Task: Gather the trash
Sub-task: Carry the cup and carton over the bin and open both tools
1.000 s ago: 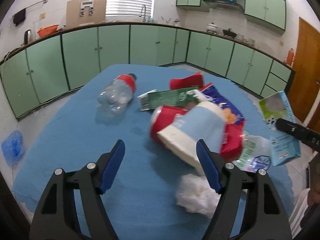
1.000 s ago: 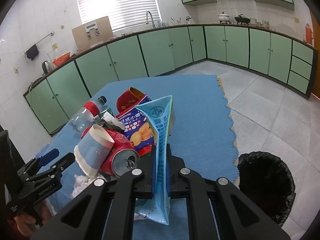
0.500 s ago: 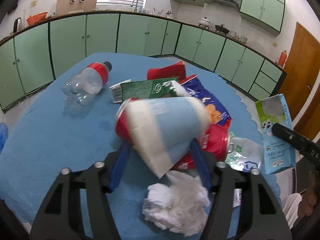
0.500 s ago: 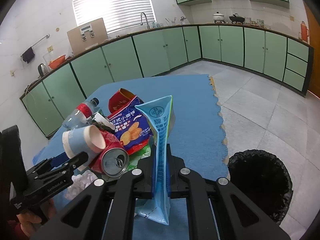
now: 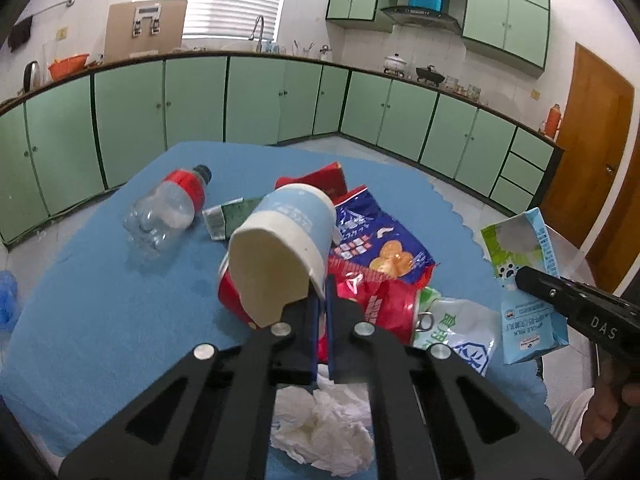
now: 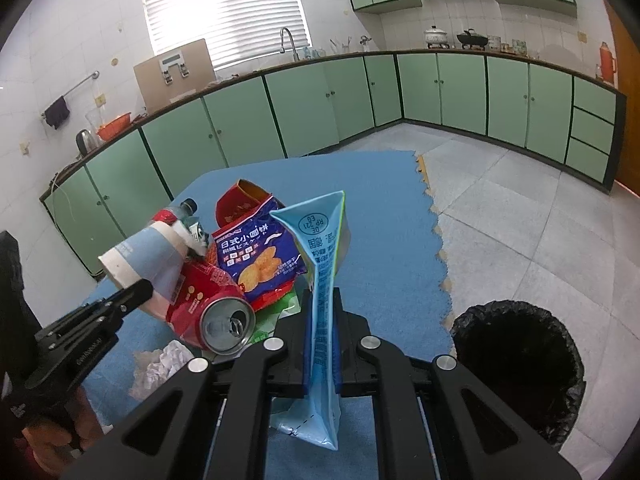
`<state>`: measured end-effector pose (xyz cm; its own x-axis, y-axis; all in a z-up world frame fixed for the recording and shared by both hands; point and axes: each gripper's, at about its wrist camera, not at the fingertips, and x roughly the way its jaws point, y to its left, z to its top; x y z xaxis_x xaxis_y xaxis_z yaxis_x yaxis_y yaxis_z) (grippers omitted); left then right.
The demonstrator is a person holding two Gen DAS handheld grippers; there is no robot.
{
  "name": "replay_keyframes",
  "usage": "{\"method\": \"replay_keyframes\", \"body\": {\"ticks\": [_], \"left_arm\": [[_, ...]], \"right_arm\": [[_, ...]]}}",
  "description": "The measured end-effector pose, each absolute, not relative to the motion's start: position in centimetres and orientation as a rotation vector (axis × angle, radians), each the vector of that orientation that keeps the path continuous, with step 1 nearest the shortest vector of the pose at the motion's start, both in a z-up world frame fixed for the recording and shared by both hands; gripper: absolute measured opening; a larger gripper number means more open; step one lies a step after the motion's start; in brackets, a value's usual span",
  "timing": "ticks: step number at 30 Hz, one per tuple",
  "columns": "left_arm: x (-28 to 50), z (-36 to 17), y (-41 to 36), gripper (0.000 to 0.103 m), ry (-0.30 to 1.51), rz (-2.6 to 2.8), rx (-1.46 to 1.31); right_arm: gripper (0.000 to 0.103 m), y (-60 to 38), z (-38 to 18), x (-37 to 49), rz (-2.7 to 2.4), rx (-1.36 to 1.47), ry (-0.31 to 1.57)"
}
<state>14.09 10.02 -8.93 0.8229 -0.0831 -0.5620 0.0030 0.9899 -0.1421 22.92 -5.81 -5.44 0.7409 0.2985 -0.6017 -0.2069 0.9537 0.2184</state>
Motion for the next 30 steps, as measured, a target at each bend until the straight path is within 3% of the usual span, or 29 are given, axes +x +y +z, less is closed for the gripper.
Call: {"method": "replay_keyframes", "body": {"ticks": [17, 30], "left_arm": [[13.3, -4.9, 2.7, 0.001, 0.483, -0.205, -0.045], [15.5, -7.2, -8.7, 0.001, 0.527, -0.49, -0.016]], "right_arm": [[0.008, -9.6, -2.3, 21.1, 0.2, 0.147, 0.613], [0.008, -20.1, -3.0, 19.7, -0.059, 0.193, 0.629]]}}
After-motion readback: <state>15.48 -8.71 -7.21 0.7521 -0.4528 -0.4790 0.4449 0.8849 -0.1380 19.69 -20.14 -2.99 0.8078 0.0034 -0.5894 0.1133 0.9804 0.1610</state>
